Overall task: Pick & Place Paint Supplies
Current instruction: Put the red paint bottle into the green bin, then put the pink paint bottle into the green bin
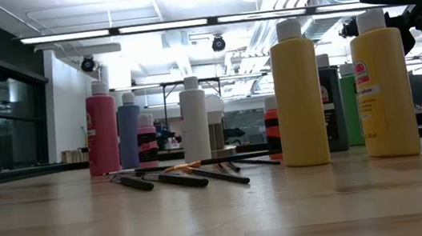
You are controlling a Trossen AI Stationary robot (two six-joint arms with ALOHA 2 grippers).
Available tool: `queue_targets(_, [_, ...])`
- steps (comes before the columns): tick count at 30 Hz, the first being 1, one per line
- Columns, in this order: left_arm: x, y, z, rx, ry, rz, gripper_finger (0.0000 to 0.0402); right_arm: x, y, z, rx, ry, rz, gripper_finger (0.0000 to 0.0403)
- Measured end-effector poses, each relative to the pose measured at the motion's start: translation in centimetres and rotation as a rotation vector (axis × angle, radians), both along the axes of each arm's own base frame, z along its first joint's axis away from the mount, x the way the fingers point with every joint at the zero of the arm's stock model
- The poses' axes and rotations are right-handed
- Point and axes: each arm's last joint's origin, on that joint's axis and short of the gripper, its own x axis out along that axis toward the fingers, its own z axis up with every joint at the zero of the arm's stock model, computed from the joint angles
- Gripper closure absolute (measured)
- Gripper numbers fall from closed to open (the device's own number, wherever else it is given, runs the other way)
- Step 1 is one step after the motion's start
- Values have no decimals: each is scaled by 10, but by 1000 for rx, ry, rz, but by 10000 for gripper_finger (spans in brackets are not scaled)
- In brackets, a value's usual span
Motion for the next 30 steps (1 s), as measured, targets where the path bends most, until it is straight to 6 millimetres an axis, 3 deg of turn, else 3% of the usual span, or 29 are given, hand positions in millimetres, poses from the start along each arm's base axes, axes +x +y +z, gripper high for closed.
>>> queue_targets(9, [-1, 3, 10, -19, -15, 0, 144, 0, 0, 0, 1, -1, -1, 104])
queue_targets(17, [5, 4, 48, 7, -175, -44, 144, 0, 0, 0, 0, 0, 0, 104])
queue_targets(24, [39, 14, 60, 105, -312, -208, 144, 0, 0, 0, 0, -1, -1, 104])
queue_targets(30, [79, 34, 61, 77, -279, -282, 144, 0, 0, 0, 1, 0, 0, 104])
